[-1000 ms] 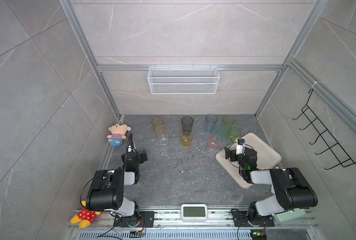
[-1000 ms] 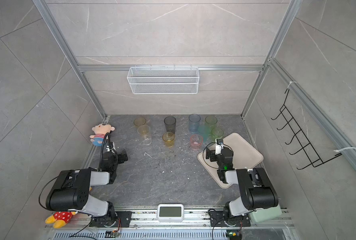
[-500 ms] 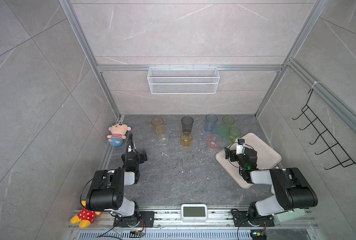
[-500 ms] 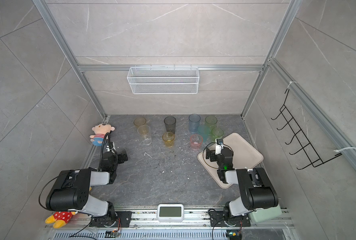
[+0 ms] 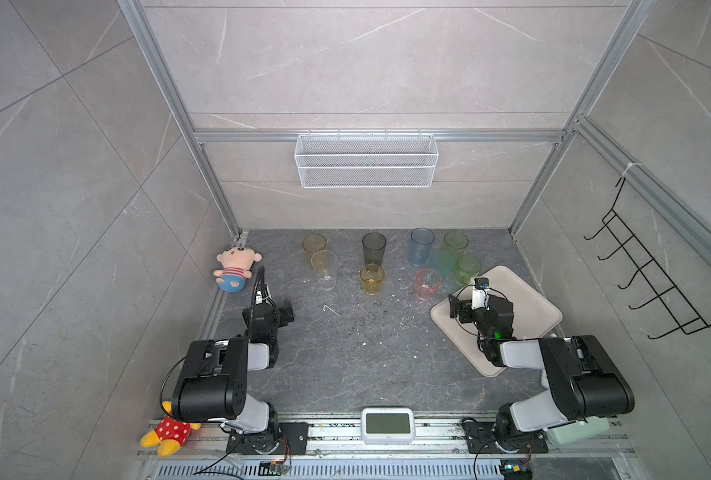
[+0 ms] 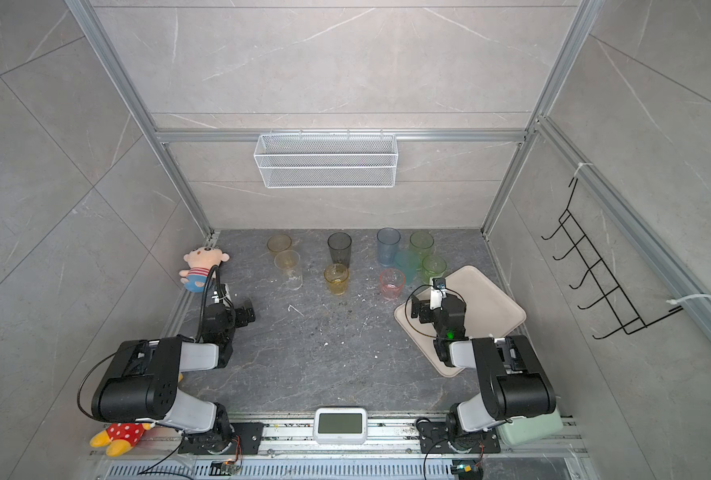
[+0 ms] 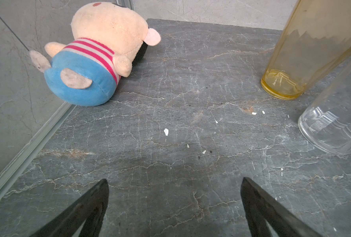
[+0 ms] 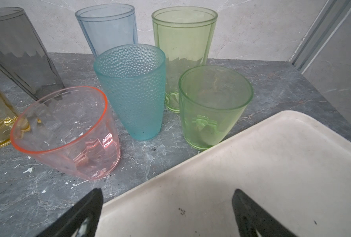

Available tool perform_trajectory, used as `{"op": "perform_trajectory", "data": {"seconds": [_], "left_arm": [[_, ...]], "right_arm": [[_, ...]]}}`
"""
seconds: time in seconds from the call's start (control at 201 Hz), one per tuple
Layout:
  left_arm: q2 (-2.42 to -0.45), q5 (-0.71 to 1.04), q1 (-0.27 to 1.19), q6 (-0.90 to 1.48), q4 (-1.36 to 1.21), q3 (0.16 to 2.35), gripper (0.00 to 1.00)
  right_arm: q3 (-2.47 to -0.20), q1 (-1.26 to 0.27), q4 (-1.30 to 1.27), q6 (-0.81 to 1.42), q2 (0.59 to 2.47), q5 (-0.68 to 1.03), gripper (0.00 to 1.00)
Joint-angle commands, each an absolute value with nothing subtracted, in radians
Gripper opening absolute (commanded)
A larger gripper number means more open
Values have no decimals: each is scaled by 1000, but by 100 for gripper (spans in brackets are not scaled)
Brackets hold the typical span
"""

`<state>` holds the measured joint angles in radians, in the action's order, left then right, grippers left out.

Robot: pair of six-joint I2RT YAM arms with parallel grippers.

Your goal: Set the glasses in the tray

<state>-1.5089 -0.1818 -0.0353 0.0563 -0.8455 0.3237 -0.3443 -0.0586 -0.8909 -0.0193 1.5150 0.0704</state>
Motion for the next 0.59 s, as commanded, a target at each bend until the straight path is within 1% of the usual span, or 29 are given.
{"op": "perform_trajectory", "data": {"seconds": [0.0, 0.085, 0.174, 0.269, 0.354, 0.478, 0.518, 0.588], "left_arm": [[-1500, -194, -41, 45, -885, 341, 100], [-1463, -230, -30, 42, -890, 326, 100], [-1360, -287, -8, 39, -803, 324, 100], [-1243, -360, 28, 29, -694, 341, 100], [-1146, -440, 64, 84, -564, 379, 100], [-1033, -468, 119, 179, -381, 453, 100], [-1011, -501, 141, 225, -288, 500, 100], [-999, -509, 179, 280, -99, 604, 100]], "right_arm": [[-360, -65, -890, -14, 1519, 58, 100], [-373, -64, -839, -11, 1484, 50, 99], [-394, -64, -730, 7, 1407, 18, 100], [-463, -64, -512, 65, 1329, -19, 99], [-532, -66, -347, 116, 1279, -3, 99], [-632, -65, -150, 229, 1188, 8, 99], [-696, -64, -36, 281, 1177, 2, 99], [-846, -64, 205, 343, 1202, 11, 100]]}}
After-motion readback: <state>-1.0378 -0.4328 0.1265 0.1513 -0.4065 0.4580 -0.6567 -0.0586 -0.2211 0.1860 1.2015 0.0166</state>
